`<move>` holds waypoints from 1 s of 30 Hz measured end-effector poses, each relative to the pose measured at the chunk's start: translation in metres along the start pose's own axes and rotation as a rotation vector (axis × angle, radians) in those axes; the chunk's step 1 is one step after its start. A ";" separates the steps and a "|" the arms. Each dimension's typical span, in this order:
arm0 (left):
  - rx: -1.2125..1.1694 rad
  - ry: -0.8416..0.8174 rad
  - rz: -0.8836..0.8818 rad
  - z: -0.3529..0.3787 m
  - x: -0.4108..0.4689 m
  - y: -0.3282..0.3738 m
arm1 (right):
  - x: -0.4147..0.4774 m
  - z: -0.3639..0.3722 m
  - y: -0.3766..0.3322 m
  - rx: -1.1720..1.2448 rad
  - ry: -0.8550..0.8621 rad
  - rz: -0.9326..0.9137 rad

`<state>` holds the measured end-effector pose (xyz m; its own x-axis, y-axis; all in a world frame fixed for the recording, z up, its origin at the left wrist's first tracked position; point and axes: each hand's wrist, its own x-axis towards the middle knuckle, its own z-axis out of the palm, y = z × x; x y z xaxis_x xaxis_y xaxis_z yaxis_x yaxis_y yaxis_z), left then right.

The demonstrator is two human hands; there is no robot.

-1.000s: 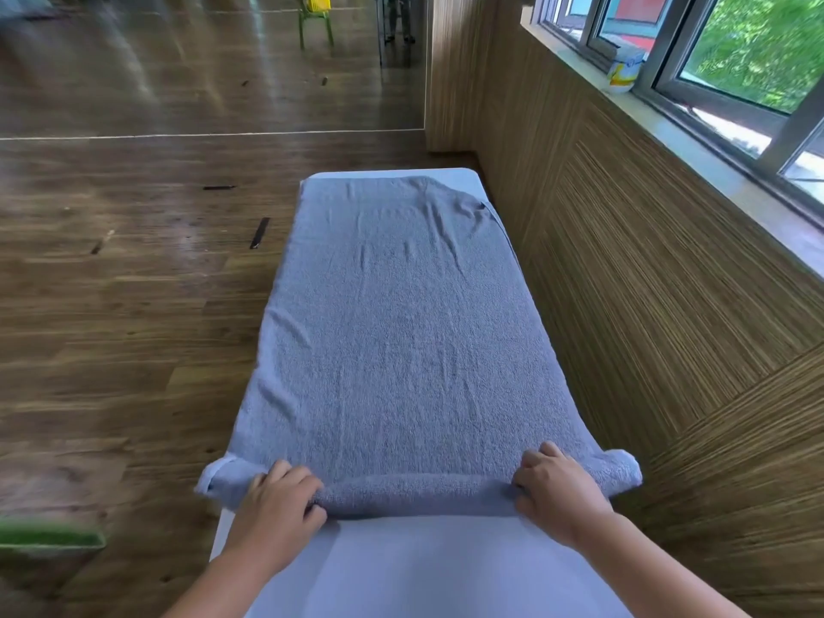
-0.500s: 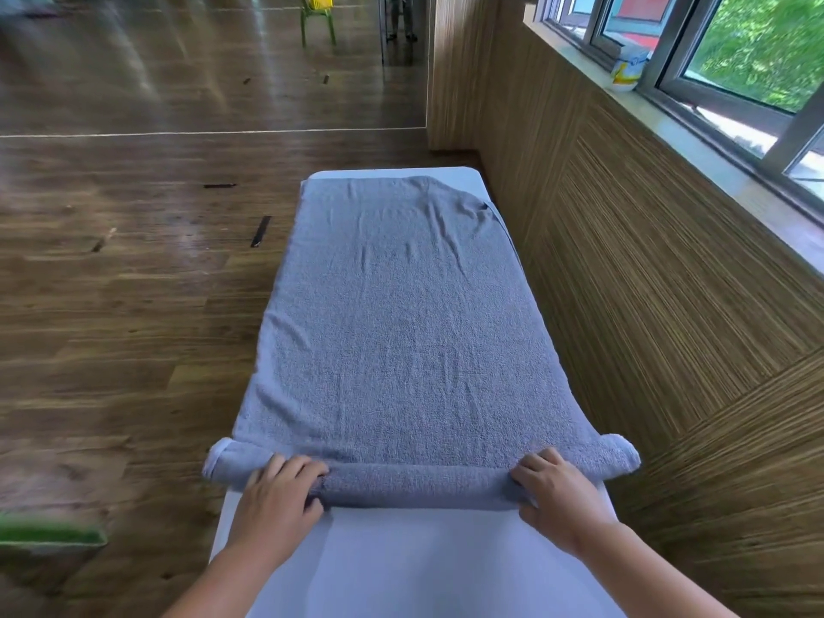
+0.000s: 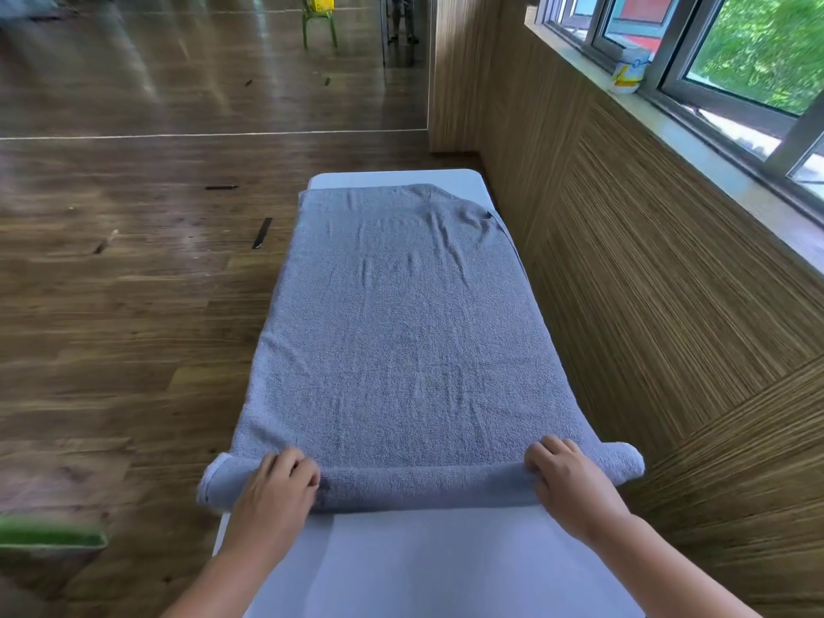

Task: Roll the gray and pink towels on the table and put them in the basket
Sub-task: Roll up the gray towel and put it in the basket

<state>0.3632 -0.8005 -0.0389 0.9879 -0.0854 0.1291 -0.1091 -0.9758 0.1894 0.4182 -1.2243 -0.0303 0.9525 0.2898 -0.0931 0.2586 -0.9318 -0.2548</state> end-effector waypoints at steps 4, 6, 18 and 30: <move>0.038 -0.055 0.000 0.001 -0.009 -0.003 | -0.007 -0.004 0.005 -0.163 -0.032 -0.085; 0.066 -0.110 -0.008 0.002 -0.012 -0.007 | -0.008 -0.003 0.008 -0.168 -0.050 -0.023; 0.092 -0.002 -0.028 -0.001 0.002 -0.025 | 0.004 0.003 0.011 -0.003 0.059 0.051; 0.059 -0.160 -0.002 0.000 -0.016 -0.029 | -0.003 0.003 0.010 -0.171 -0.074 -0.075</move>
<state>0.3502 -0.7710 -0.0465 0.9936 -0.1097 -0.0282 -0.1051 -0.9857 0.1316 0.4179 -1.2337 -0.0352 0.9169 0.3689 -0.1523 0.3576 -0.9289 -0.0966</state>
